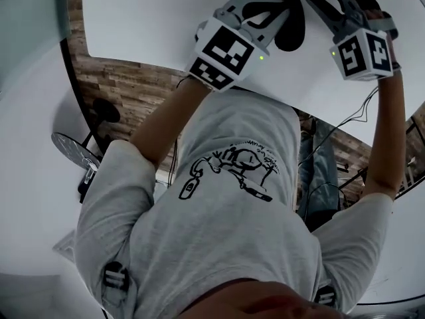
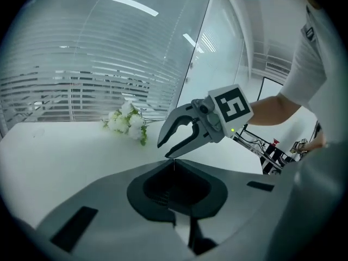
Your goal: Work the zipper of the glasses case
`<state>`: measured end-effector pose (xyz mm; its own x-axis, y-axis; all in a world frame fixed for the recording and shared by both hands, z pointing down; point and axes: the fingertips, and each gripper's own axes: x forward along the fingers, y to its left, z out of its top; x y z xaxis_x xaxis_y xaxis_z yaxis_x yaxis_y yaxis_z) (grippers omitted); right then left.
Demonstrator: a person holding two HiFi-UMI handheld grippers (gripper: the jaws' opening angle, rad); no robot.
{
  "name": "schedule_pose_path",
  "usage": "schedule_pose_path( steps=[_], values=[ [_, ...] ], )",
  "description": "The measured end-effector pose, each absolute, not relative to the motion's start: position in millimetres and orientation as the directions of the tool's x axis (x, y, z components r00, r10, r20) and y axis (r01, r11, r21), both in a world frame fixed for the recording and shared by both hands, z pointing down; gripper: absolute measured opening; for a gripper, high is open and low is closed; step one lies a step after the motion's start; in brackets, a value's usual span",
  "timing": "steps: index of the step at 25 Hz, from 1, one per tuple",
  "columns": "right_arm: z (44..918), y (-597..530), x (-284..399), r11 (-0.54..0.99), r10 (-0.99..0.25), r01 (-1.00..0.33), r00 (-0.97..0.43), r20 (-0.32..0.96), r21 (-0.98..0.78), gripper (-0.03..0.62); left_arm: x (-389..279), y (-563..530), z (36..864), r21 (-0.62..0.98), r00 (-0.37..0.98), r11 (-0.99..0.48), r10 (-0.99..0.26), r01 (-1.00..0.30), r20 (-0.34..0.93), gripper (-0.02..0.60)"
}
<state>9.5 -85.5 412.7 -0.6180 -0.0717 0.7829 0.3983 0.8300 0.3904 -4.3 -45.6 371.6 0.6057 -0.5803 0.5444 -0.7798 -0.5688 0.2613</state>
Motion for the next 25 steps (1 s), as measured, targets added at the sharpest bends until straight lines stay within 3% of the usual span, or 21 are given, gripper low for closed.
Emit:
schedule_pose_path(
  steps=[6,16,21,25],
  values=[
    [439.5,-87.2,-3.8,0.721,0.015,0.589,-0.540,0.842,0.364,0.130,-0.2,-40.9,397.2,0.300,0.613,-0.567,-0.509,-0.767,0.605,0.020],
    [455.7,-75.0,-10.2,0.544,0.149,0.784,-0.441,0.885,0.299,0.126,2.0,-27.5,409.4,0.358,0.640,-0.562,-0.456,-0.746,0.618,0.020],
    [461.2,-64.3,-6.7,0.457,0.174,0.854,-0.359,0.917,0.248,0.065,0.9,-23.7,413.4,0.362,0.647,-0.570,-0.444,-0.737,0.620,0.020],
    [461.6,-67.2,-9.6,0.463,0.156,0.845,-0.373,0.915,0.266,0.021,1.6,-22.6,411.7,0.360,0.649,-0.574,-0.444,-0.735,0.617,0.020]
  ],
)
